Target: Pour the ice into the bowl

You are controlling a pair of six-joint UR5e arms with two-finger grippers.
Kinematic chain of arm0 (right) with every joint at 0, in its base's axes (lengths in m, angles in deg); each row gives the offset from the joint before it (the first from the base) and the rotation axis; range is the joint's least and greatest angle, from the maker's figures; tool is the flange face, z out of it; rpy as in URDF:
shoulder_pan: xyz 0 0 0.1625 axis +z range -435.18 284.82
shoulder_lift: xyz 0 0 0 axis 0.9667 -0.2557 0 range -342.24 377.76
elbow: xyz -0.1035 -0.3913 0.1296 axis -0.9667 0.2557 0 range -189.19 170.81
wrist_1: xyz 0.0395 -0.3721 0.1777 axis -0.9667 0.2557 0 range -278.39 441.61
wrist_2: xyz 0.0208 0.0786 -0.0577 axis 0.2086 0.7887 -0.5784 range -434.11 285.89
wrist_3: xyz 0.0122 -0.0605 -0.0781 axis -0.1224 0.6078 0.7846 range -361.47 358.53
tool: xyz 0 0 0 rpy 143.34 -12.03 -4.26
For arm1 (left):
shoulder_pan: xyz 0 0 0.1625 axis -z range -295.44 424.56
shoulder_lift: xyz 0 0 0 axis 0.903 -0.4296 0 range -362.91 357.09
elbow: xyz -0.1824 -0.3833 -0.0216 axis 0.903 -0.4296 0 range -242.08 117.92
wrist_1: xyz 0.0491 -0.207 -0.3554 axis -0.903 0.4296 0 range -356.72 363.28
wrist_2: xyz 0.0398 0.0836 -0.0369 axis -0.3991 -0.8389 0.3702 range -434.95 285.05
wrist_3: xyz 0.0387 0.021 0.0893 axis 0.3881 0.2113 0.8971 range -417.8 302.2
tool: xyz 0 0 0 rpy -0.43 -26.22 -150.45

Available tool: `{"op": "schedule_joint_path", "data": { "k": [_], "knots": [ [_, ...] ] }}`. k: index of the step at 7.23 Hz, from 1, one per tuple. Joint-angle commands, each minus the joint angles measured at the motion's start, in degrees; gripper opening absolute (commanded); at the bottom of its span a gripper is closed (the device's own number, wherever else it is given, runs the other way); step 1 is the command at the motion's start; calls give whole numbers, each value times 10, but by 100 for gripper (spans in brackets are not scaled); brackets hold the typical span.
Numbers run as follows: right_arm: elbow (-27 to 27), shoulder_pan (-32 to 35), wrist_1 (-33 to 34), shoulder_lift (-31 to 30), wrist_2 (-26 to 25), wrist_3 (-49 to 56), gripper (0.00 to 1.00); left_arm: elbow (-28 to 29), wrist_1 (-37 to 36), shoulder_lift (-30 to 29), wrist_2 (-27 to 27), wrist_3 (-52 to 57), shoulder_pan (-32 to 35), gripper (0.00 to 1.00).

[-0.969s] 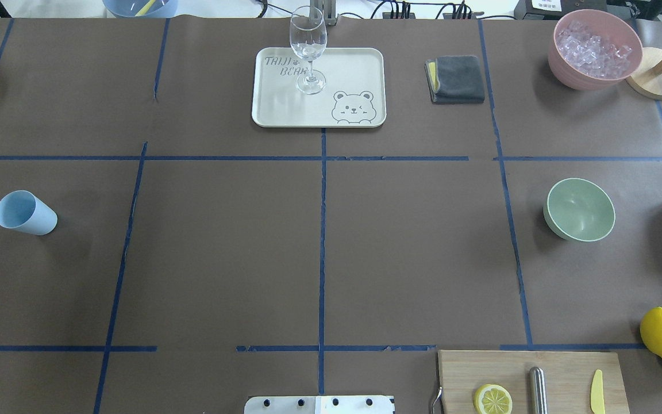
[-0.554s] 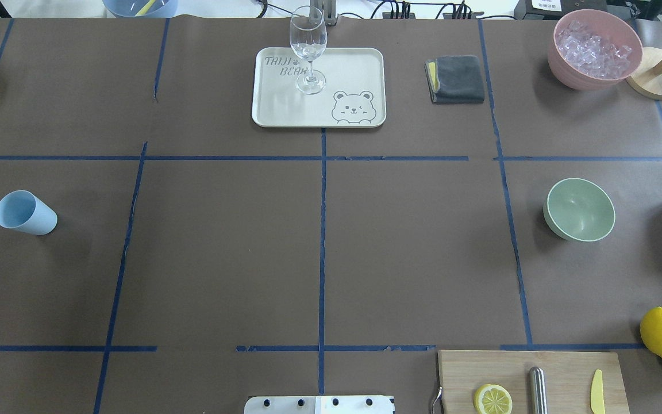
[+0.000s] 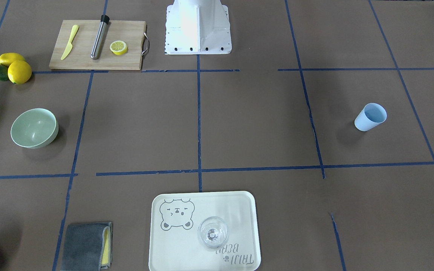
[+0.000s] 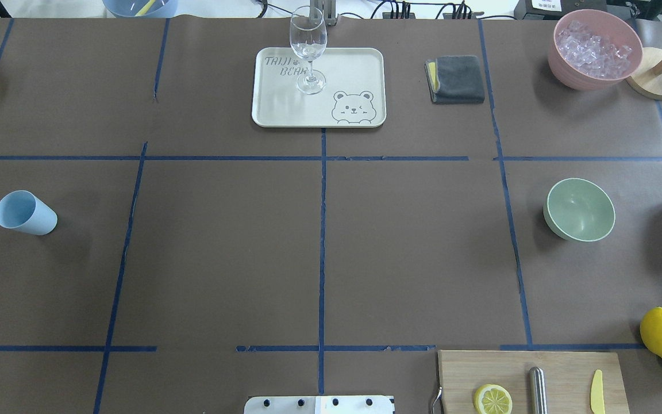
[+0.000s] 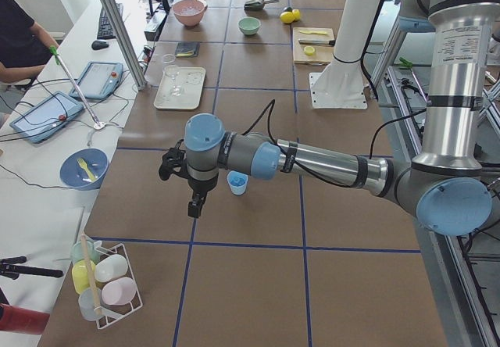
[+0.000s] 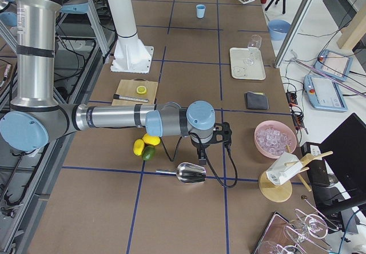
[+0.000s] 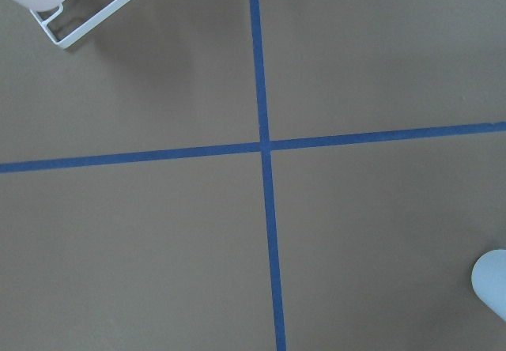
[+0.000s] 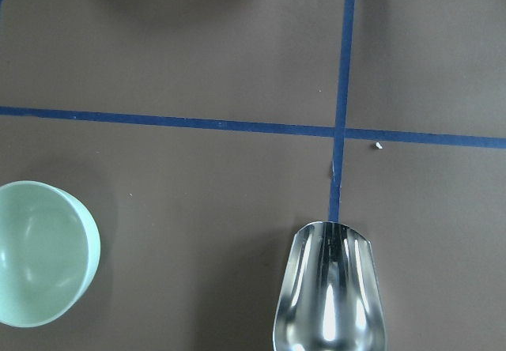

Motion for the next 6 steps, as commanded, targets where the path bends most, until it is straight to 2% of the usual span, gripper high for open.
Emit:
{"op": "schedule_joint_path", "data": {
  "k": [1,3,5,6],
  "knots": [
    [0,-7,-2,7,34,-38,100,-78,18,-9,-1,-31,-15,100],
    [4,-40,-2,43,26,-117,100,-128,107,17,-25,-194,-97,100],
    [4,-84,-4,68,12,-164,100,-194,174,64,-179,-403,-245,100],
    [5,-109,-62,68,-11,-232,100,-203,239,114,-236,-452,-292,100]
  ]
}}
